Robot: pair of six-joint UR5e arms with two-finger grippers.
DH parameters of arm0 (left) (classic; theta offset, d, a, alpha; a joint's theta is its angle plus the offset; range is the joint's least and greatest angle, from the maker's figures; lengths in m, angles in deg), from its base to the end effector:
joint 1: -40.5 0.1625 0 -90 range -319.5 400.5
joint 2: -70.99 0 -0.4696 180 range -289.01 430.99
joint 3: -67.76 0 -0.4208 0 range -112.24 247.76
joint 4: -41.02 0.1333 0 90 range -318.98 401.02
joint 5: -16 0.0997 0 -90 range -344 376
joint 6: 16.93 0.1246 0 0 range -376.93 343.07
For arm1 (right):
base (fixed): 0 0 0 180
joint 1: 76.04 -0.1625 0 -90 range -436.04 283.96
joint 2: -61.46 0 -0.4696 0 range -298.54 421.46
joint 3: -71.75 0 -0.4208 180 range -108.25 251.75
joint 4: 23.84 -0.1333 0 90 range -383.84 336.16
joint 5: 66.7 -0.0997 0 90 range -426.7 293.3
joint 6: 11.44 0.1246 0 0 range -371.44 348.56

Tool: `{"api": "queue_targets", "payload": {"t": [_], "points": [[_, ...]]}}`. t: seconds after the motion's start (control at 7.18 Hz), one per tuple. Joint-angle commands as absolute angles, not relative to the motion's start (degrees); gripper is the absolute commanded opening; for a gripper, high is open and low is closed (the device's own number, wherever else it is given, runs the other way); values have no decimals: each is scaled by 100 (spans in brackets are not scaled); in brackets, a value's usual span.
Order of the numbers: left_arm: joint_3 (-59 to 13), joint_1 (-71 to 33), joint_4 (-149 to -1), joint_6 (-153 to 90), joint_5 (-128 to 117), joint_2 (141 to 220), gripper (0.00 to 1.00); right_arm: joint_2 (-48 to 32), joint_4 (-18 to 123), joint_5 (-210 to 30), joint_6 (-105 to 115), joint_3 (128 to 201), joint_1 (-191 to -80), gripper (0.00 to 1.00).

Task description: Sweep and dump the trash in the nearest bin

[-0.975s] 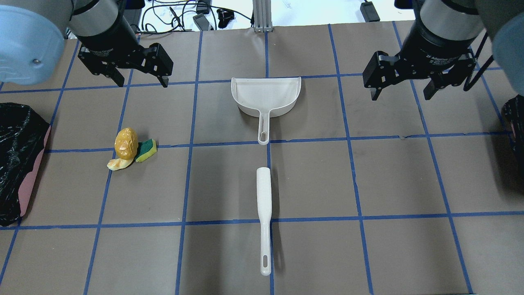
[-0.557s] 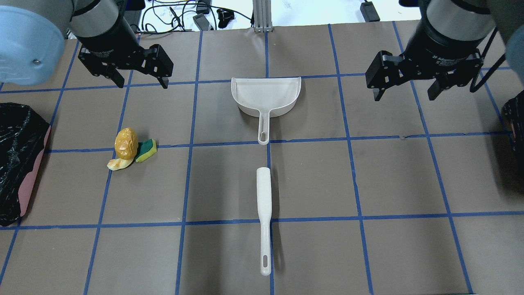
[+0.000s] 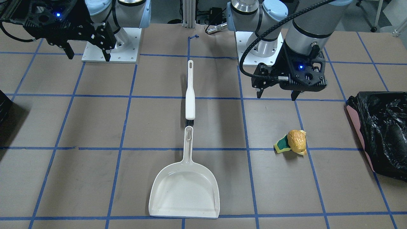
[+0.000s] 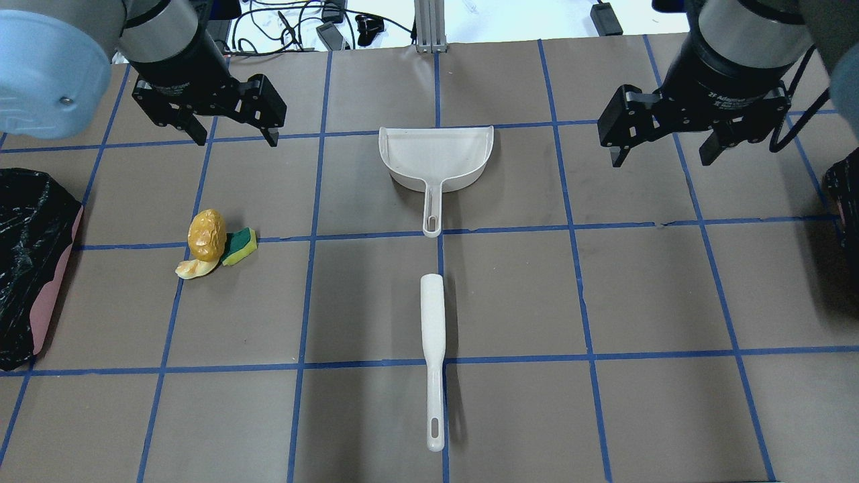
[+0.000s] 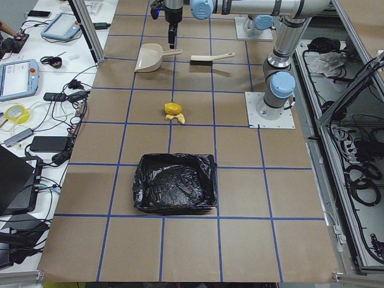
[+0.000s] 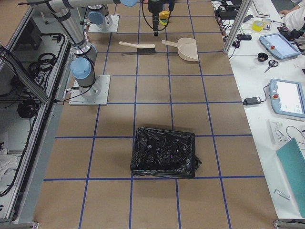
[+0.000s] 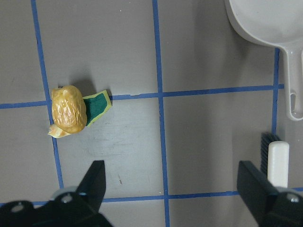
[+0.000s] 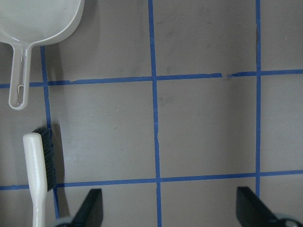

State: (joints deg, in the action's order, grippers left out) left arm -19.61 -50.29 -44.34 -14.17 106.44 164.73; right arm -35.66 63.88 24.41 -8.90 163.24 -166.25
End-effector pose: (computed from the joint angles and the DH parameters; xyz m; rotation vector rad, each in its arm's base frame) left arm -0.1400 -0.5567 0.5047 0.0966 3.1299 -0.0963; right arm 0.1326 -0.4669 0.5512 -0.0644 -3.1216 0.0920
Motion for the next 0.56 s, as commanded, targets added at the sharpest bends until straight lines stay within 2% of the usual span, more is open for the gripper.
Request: {"api": "queue_targets", "payload": {"t": [0.0, 0.42], "points": [[-1943, -5029, -4370, -1455, 10617, 16573, 100, -3426, 6440, 2445, -872, 16316, -16622, 100], [-1917, -5029, -4248, -1395, 10399, 16914, 100, -3276, 6678, 2497, -924, 16315, -16622, 100]]}}
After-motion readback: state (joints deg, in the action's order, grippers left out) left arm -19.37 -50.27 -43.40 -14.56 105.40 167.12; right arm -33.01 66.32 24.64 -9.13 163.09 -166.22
